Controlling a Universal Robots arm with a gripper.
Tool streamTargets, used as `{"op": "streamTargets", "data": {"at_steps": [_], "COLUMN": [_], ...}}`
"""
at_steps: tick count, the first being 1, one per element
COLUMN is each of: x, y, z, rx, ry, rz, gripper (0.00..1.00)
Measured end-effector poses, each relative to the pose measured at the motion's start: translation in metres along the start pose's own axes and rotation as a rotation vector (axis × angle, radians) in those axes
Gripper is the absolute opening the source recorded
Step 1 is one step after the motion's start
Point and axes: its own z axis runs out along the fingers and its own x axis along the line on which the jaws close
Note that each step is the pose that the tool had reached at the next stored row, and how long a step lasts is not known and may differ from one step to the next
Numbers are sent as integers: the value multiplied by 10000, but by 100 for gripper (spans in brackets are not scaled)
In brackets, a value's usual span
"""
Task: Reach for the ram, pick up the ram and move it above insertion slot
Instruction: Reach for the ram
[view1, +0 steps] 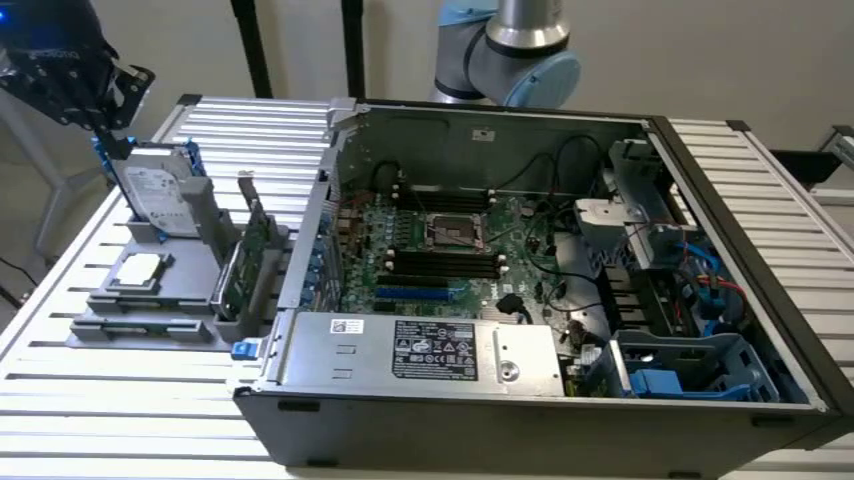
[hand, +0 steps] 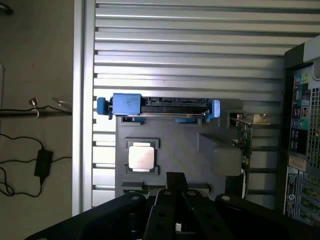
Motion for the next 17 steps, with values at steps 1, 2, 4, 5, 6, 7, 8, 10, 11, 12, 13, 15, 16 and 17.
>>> {"op": "streamTargets", "data": {"at_steps": [1,2,4,5,6,7,8,10,11,12,13,15,16,17], "x": [0,0,1,1,2,3,4,5,6,7,8,10,11,11], "y": [0,-1,-21,-52,-95,-142,-191,-281,-326,-371,-416,-508,-553,-598], "z": [0,0,-2,-2,-4,-6,-7,-11,-13,-14,-16,-20,-21,-23], "rx": [0,0,0,1,-1,-1,-1,-1,-1,-1,-1,-1,-1,-1], "ry": [0,1,1,1,1,0,1,1,1,0,0,1,0,0], "rz": [-1,0,2,1,1,-1,-1,1,0,-1,-1,1,0,-1], "gripper": [11,11,11,11,11,11,11,11,11,11,11,11,11,11]}}
